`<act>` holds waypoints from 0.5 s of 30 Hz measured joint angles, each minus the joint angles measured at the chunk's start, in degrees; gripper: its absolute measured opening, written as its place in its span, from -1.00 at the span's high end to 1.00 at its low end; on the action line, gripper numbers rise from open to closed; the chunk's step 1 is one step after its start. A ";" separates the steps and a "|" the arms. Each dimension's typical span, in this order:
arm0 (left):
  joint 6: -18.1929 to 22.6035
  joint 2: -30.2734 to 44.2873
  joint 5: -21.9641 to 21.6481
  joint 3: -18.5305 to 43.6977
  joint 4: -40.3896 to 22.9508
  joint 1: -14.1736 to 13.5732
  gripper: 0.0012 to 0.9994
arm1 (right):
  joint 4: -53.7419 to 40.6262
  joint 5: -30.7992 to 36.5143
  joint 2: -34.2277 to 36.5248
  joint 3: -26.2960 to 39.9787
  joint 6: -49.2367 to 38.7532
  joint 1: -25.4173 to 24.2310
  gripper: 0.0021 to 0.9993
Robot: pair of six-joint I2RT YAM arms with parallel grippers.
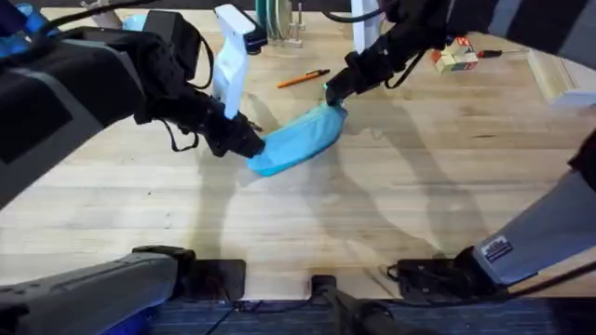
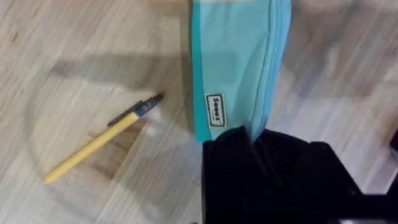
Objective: Unzip the bag, pick up the pens from the table one at a time and place them inside, then zip the bag closed.
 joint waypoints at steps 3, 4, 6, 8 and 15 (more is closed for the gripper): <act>0.00 0.00 0.54 0.00 0.47 -0.28 0.92 | -0.32 1.12 -2.75 0.00 -8.16 0.09 0.94; 0.00 0.00 0.64 0.00 0.47 -0.28 0.92 | -0.31 1.21 -3.10 0.00 -9.16 0.11 0.94; 0.00 0.00 0.69 0.00 0.48 -0.28 0.92 | -0.35 1.23 -3.54 0.00 -10.68 0.14 0.94; 0.00 0.00 0.70 0.00 0.49 -0.28 0.92 | -0.35 1.49 -3.62 0.00 -12.31 0.36 0.94; 0.00 0.00 0.48 0.00 0.38 -0.31 0.92 | 0.06 3.54 -3.62 0.00 -13.57 2.22 0.94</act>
